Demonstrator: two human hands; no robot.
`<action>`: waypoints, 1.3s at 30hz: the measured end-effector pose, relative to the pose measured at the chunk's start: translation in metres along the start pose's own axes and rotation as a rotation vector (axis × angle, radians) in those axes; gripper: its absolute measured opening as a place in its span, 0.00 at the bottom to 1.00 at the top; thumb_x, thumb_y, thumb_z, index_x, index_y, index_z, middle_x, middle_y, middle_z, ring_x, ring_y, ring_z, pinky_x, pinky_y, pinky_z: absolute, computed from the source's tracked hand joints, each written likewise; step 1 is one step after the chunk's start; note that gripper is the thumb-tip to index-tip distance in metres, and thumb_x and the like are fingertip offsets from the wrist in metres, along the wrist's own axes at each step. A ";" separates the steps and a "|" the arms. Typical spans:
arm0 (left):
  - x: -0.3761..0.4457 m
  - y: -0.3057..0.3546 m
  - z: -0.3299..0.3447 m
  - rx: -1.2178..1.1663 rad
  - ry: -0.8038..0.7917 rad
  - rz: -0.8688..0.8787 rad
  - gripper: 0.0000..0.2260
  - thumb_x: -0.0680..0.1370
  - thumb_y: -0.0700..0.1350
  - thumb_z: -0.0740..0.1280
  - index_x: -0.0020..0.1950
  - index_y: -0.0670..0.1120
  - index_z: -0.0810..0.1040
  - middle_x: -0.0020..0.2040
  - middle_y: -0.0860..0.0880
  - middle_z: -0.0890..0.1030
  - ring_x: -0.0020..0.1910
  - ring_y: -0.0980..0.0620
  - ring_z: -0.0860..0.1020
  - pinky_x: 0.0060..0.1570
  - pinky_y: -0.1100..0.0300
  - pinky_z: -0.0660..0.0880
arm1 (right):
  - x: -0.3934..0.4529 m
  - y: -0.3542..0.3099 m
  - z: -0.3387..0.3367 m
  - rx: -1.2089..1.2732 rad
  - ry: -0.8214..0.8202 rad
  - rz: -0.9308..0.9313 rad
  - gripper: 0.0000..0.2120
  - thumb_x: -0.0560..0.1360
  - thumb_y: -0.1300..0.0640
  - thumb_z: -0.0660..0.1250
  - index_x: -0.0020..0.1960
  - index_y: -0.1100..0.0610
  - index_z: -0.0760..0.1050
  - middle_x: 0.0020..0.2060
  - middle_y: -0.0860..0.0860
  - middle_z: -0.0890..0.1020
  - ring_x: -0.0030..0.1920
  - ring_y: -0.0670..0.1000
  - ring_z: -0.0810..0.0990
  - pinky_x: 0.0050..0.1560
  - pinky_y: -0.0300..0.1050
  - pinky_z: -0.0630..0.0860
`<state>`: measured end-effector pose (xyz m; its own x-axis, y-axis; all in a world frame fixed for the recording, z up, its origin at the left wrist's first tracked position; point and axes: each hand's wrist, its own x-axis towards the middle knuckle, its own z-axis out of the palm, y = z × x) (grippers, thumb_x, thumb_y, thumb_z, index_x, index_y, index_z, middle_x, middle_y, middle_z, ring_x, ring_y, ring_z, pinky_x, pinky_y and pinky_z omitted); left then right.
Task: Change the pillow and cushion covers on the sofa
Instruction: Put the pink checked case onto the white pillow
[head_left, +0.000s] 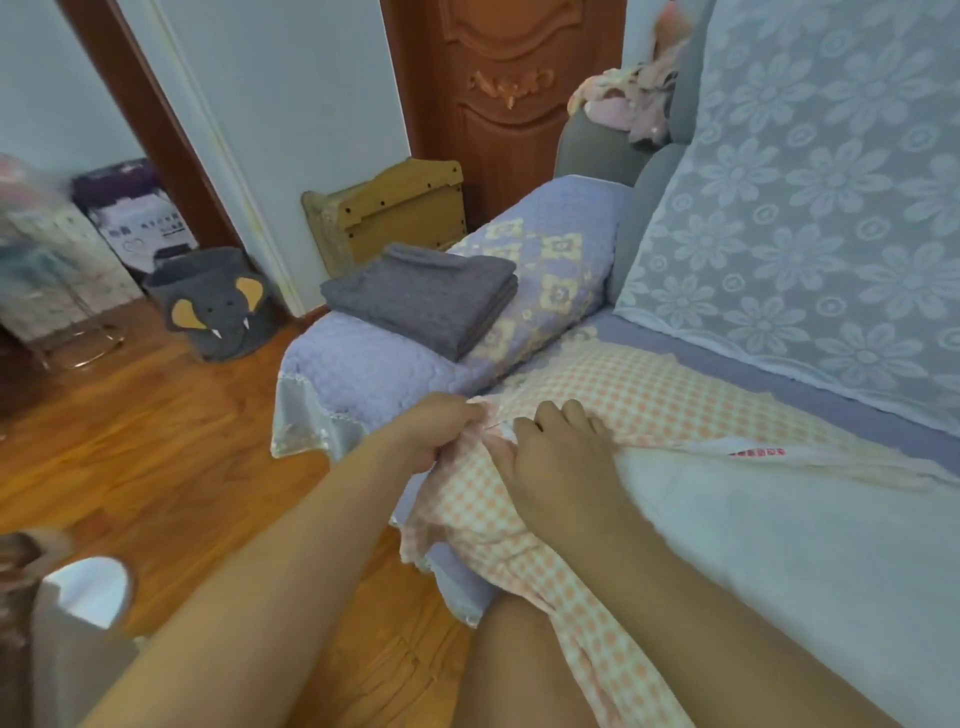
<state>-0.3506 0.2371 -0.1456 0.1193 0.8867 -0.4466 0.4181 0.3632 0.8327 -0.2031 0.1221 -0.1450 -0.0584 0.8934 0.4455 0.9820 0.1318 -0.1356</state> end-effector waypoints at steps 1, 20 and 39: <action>0.000 0.003 0.003 -0.025 0.014 0.029 0.08 0.81 0.47 0.67 0.51 0.42 0.79 0.41 0.44 0.80 0.35 0.50 0.77 0.34 0.60 0.71 | 0.007 -0.007 0.001 -0.008 -0.046 0.021 0.15 0.71 0.44 0.73 0.37 0.56 0.81 0.37 0.54 0.78 0.42 0.59 0.75 0.43 0.53 0.72; -0.004 0.002 0.003 -0.579 -0.010 -0.034 0.14 0.84 0.45 0.61 0.60 0.36 0.80 0.49 0.40 0.84 0.47 0.45 0.83 0.46 0.55 0.79 | 0.057 -0.016 0.035 0.347 0.051 0.237 0.03 0.74 0.55 0.70 0.42 0.52 0.81 0.38 0.53 0.83 0.42 0.58 0.80 0.43 0.51 0.72; -0.010 0.009 0.001 -0.386 0.043 -0.046 0.13 0.80 0.42 0.68 0.58 0.34 0.81 0.47 0.40 0.84 0.43 0.44 0.83 0.43 0.53 0.80 | 0.054 -0.012 0.033 -0.037 0.120 -0.199 0.08 0.62 0.63 0.72 0.39 0.54 0.79 0.33 0.52 0.78 0.30 0.55 0.79 0.27 0.46 0.70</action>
<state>-0.3470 0.2309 -0.1343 0.0669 0.8750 -0.4794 0.0513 0.4768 0.8775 -0.2237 0.1834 -0.1485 -0.2321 0.7938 0.5622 0.9593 0.2825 -0.0030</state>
